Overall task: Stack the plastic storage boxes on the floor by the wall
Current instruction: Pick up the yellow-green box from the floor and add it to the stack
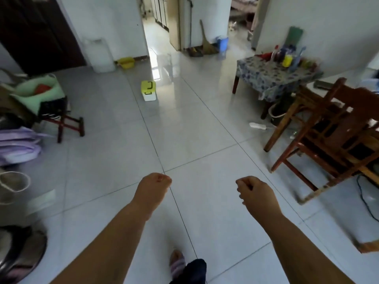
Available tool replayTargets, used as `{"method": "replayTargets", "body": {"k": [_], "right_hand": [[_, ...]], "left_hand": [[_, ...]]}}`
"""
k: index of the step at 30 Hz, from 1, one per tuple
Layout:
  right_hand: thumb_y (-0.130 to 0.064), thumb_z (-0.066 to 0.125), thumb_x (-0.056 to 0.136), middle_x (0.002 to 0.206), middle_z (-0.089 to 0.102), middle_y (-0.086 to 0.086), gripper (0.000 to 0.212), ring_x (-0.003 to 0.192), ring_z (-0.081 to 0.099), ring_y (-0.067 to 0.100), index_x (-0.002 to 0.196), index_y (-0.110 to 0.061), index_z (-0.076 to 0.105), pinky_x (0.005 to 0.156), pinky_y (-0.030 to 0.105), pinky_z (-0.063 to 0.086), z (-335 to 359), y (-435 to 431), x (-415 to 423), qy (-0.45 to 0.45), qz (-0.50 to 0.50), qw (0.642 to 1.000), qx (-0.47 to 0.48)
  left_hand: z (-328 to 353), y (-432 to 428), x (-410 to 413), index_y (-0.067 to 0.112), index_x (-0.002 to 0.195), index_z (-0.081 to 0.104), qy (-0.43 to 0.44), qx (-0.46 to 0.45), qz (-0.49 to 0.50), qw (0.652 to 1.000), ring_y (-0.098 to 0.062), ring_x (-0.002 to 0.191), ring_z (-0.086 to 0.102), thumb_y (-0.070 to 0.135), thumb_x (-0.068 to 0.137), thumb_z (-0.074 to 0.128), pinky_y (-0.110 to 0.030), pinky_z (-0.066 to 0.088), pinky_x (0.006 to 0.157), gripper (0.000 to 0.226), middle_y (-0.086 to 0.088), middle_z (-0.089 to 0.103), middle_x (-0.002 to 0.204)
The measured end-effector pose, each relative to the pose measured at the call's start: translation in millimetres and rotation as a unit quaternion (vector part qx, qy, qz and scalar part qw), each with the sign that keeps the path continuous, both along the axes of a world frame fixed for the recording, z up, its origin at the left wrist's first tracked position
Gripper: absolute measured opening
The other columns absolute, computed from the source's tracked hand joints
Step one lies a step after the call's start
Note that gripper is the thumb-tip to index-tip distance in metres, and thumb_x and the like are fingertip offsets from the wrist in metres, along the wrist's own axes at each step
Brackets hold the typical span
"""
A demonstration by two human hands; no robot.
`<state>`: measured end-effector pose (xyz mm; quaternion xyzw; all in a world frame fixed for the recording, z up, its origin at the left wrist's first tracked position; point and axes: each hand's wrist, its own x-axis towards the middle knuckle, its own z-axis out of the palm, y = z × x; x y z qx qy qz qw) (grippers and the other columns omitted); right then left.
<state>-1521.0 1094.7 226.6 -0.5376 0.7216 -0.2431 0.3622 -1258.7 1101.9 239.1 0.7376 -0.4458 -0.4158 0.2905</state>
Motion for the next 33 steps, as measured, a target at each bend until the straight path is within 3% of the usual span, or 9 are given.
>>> {"method": "replayTargets", "body": {"k": [2,5,8,15,19,25,33], "right_hand": [[-0.035,0.051,0.092,0.081,0.069,-0.009,0.014,0.078,0.067,0.015,0.089,-0.030,0.064,0.076,0.046,0.059,0,-50,21,-0.006,0.005,1.000,-0.002],[-0.035,0.052,0.091,0.080,0.069,-0.008,0.012,0.077,0.067,0.015,0.086,-0.032,0.063,0.076,0.045,0.059,3,-134,60,-0.015,0.009,1.000,0.003],[-0.035,0.053,0.091,0.081,0.069,-0.008,0.013,0.079,0.067,0.015,0.087,-0.030,0.064,0.077,0.045,0.058,7,-208,89,-0.022,0.011,1.000,0.004],[-0.030,0.054,0.091,0.082,0.070,-0.004,0.014,0.081,0.067,0.018,0.088,-0.024,0.066,0.081,0.046,0.057,3,-378,148,-0.037,0.028,0.999,0.003],[-0.030,0.054,0.092,0.081,0.070,-0.003,0.015,0.079,0.068,0.019,0.087,-0.022,0.066,0.079,0.047,0.057,-2,-496,190,-0.048,0.067,0.997,-0.007],[-0.031,0.053,0.093,0.082,0.070,-0.005,0.016,0.080,0.067,0.016,0.089,-0.022,0.066,0.079,0.045,0.058,6,-678,287,-0.046,0.141,0.989,-0.005],[-0.029,0.053,0.092,0.080,0.069,-0.004,0.016,0.078,0.067,0.018,0.083,-0.024,0.065,0.077,0.045,0.058,-10,-849,441,-0.066,0.169,0.983,0.006]], "left_hand": [[-3,-48,22,0.015,0.069,0.055,0.022,0.000,0.027,0.999,-0.017,0.062,0.043,0.019,0.083,0.057,-0.024,0.031,0.057,0.015,-0.004,0.053,0.069],[0,-131,63,0.014,0.081,0.068,0.027,0.000,0.050,0.998,-0.016,0.067,0.056,0.022,0.086,0.062,-0.024,0.039,0.056,0.011,-0.001,0.066,0.075],[10,-204,97,0.022,0.081,0.066,0.018,-0.014,0.052,0.998,-0.013,0.069,0.060,0.023,0.088,0.062,-0.022,0.043,0.056,0.008,0.001,0.068,0.079],[7,-370,159,0.016,0.093,0.068,0.032,-0.026,0.055,0.998,-0.017,0.085,0.064,0.022,0.091,0.062,-0.024,0.044,0.064,0.009,-0.002,0.069,0.092],[4,-462,195,0.013,0.099,0.067,0.030,-0.028,0.073,0.996,-0.016,0.085,0.063,0.022,0.092,0.062,-0.023,0.044,0.065,0.013,-0.003,0.069,0.094],[13,-594,279,0.017,0.101,0.066,0.019,-0.031,0.127,0.991,-0.012,0.087,0.063,0.022,0.092,0.062,-0.022,0.045,0.065,0.011,0.000,0.069,0.095],[3,-755,415,0.022,0.095,0.066,0.014,-0.026,0.159,0.987,-0.012,0.086,0.062,0.023,0.091,0.063,-0.024,0.046,0.067,0.005,0.001,0.068,0.095]]}}
